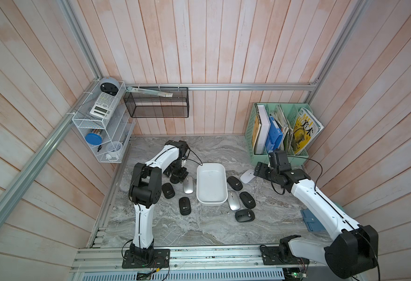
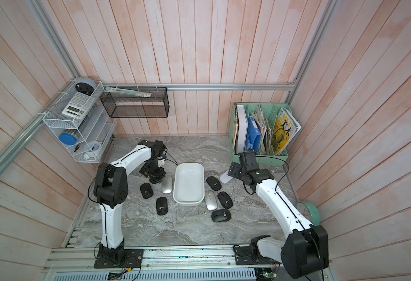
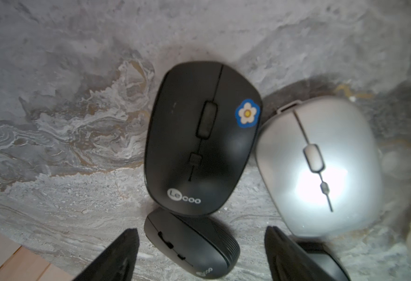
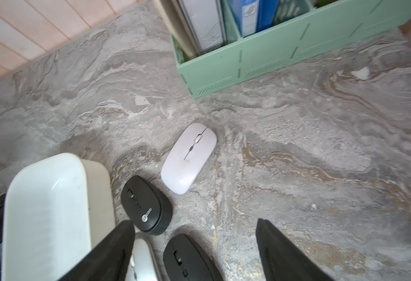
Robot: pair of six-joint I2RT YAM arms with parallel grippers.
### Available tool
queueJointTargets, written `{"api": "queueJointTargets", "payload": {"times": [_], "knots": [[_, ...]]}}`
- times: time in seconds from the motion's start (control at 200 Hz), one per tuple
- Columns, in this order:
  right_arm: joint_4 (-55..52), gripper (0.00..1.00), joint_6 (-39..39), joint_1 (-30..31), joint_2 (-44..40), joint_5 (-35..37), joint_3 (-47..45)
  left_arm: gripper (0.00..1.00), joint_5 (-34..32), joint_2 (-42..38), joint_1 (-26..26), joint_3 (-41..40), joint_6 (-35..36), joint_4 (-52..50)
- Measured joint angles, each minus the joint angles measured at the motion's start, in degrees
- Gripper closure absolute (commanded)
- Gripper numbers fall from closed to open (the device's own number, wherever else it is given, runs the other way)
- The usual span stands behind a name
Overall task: Put the mouse in the storage box
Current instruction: Pick up the mouse from the center of the board.
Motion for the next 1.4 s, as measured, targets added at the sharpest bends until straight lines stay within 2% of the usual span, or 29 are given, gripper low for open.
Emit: {"api": "queueJointTargets", "payload": {"times": [0.14,0.295,0.5,0.74,1.4], "knots": [[2.8,0.17,-1.1,8.0,-0.5,-6.6,-0.4,0.13,0.0,1.1,0.6,0.9,0.0,0.2],[7.6,0.15,-1.7,17.2,0.3,-17.1,0.6,0.14,0.1,1.5,0.7,1.2,0.0,0.4],[15.9,0.15,1.3,22.3,6.4,-24.7,3.4,0.14,0.2,2.4,0.8,1.4,0.2,0.6],[17.6,0.15,2.3,25.8,10.3,-25.7,6.0,0.15,0.9,2.5,2.6,1.8,0.2,1.7],[15.4,0.16,0.8,25.9,10.1,-21.8,6.7,0.2,4.8,8.1,3.1,6.6,1.1,1.9]]}}
